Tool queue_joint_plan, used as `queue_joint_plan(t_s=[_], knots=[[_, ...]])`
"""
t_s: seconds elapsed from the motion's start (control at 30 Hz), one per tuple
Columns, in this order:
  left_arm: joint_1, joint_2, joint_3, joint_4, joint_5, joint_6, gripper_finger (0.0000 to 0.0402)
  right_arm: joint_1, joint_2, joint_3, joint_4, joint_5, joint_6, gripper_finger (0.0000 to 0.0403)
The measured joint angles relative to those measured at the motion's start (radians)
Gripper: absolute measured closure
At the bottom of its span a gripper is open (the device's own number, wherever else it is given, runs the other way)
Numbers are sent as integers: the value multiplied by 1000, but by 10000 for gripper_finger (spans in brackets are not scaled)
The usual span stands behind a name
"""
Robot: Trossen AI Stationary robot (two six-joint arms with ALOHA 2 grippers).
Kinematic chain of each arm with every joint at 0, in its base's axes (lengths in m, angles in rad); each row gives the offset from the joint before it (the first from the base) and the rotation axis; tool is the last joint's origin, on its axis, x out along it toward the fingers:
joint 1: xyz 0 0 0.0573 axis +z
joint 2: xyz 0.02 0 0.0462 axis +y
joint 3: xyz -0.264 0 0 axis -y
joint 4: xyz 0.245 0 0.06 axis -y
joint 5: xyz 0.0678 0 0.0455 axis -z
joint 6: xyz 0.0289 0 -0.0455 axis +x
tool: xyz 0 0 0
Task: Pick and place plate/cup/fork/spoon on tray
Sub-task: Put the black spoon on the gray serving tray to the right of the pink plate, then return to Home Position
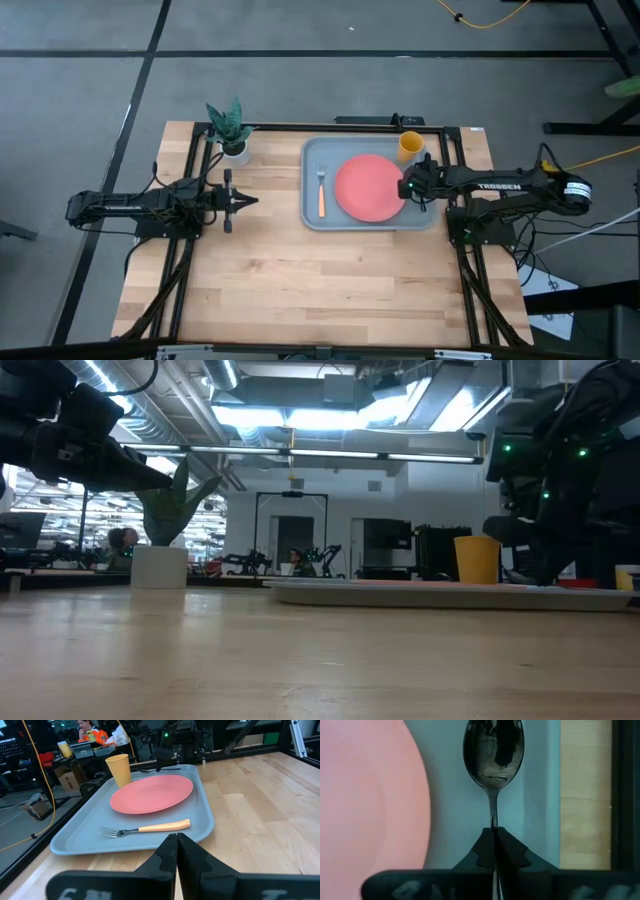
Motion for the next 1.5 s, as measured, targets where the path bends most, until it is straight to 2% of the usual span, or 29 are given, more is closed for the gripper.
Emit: queue_joint_plan(t_s=[0.33,0.67,1.07,1.2,1.5], knots=[[0,0,0,0,0,0,401,-4,79,0,47,-7,7,397],[0,0,0,0,0,0,401,-7,135,0,58,-5,50,350],[0,0,0,0,0,0,401,-7,153,1,62,-2,57,343],[0,0,0,0,0,0,401,-7,152,1,60,-2,53,320],[0,0,0,0,0,0,401,-4,110,6,46,-6,37,238]])
